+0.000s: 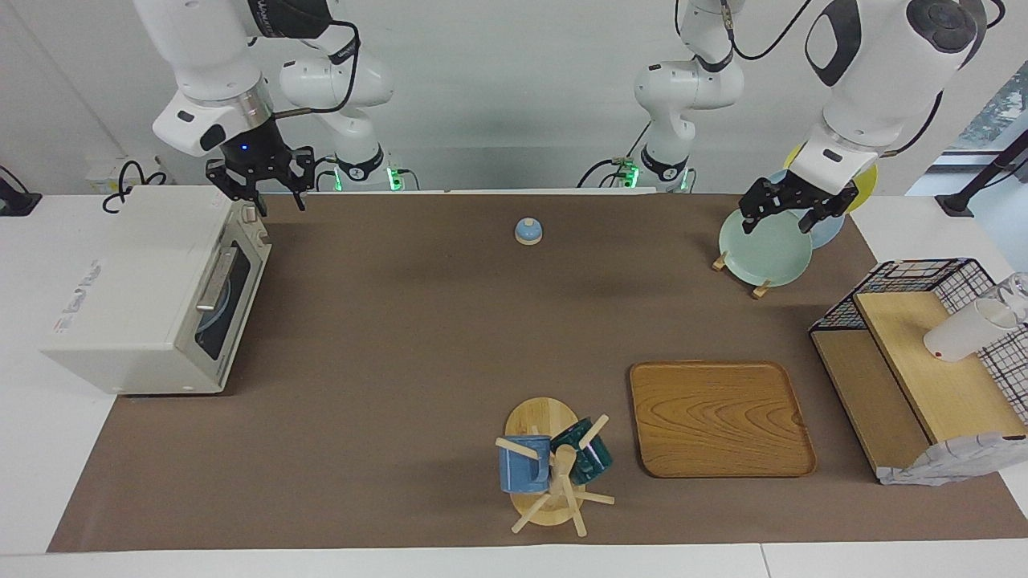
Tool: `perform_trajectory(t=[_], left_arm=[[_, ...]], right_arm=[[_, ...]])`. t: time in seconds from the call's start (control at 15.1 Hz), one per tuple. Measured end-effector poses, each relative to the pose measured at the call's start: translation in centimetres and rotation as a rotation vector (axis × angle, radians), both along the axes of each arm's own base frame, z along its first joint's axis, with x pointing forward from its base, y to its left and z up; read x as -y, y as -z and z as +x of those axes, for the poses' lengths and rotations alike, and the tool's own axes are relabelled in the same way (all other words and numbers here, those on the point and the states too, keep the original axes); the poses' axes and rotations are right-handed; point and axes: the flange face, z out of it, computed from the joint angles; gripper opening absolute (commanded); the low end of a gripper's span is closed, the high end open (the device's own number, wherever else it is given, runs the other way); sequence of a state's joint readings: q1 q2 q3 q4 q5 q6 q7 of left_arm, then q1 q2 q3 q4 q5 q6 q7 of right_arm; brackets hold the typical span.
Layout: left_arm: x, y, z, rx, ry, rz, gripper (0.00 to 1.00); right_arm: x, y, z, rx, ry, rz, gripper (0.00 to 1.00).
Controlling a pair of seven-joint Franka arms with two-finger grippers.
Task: Put eggplant into oven
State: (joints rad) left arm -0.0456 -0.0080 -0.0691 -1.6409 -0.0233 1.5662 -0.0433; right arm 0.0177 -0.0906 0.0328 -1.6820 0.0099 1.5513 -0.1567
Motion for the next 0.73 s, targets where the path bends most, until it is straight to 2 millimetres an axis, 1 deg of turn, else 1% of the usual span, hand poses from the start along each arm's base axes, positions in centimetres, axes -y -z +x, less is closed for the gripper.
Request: perform_trajectory(t=[0.27,0.47,0.73], left_arm=[[0.0,0.0,0.0,0.000,0.000,0.000,1.00],[0.0,0.0,0.0,0.000,0.000,0.000,1.00],[0.0,0.0,0.0,0.000,0.000,0.000,1.00]], right_arm=[[0.5,0.4,0.5,-0.029,0.025,-0.016,1.00],[1.6,0.5,1.2,-0.054,0.049,-0.024,1.00],[1.5,1.0,2.0,-0.062,0.071,-0.025,1.00]])
